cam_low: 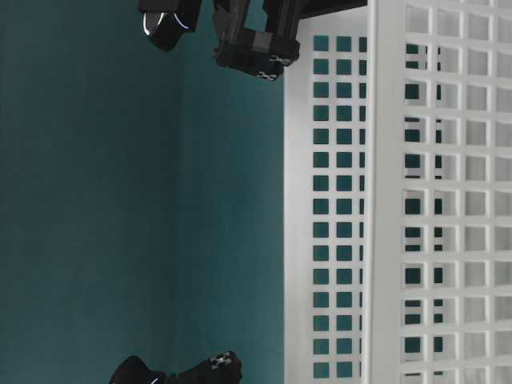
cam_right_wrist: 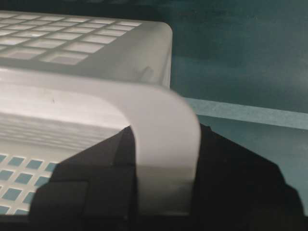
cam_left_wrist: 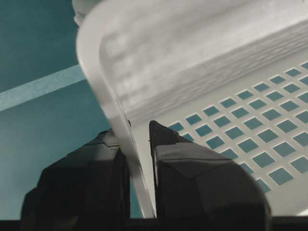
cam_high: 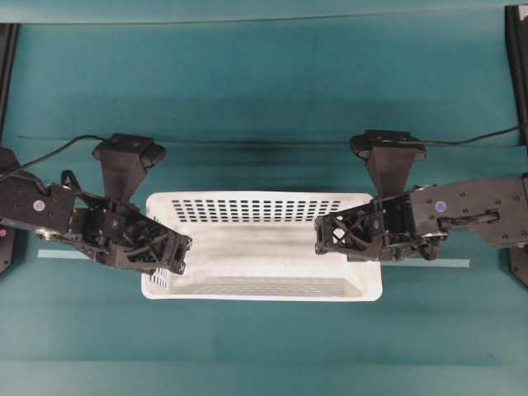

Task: Lift the white basket with both hands.
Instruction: 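Hold the basket raised with both grippers clamped on its rims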

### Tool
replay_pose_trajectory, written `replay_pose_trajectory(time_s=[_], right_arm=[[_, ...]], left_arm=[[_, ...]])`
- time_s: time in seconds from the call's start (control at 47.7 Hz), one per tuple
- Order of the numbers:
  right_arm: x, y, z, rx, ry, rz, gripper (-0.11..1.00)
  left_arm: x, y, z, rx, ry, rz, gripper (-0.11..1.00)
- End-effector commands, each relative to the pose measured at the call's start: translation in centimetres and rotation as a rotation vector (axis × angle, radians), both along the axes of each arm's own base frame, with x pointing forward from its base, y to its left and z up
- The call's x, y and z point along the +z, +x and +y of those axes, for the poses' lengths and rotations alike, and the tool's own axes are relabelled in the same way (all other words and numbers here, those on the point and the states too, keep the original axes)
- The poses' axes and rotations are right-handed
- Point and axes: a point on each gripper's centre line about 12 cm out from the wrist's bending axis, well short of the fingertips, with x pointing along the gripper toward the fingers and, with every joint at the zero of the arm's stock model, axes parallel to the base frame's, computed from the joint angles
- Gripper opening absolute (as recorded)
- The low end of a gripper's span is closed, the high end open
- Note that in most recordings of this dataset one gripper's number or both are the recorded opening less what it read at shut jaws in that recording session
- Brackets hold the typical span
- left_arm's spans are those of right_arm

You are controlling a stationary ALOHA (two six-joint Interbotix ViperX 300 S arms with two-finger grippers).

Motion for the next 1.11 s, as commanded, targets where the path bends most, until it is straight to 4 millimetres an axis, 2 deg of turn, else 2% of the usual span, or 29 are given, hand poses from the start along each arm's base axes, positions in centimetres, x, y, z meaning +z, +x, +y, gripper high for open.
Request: replay_pose_trajectory(time_s=[0.0, 0.566, 1.089], right_arm=[[0.16, 0.28, 0.26, 0.047, -0.023, -0.015, 0.16], [0.25, 0.36, -0.11, 0.038, -0.024, -0.026, 0.16], [-0.48, 0.01, -0.16, 0.033, -0.016, -0.043, 0.16]], left_arm=[[0.49, 0.50, -0.09, -0.018, 0.011, -0.032, 0.04], [1.01, 1.25, 0.48, -0.005, 0.011, -0.067, 0.04], [0.34, 0.72, 0.67, -0.005, 0.015, -0.053, 0.04]])
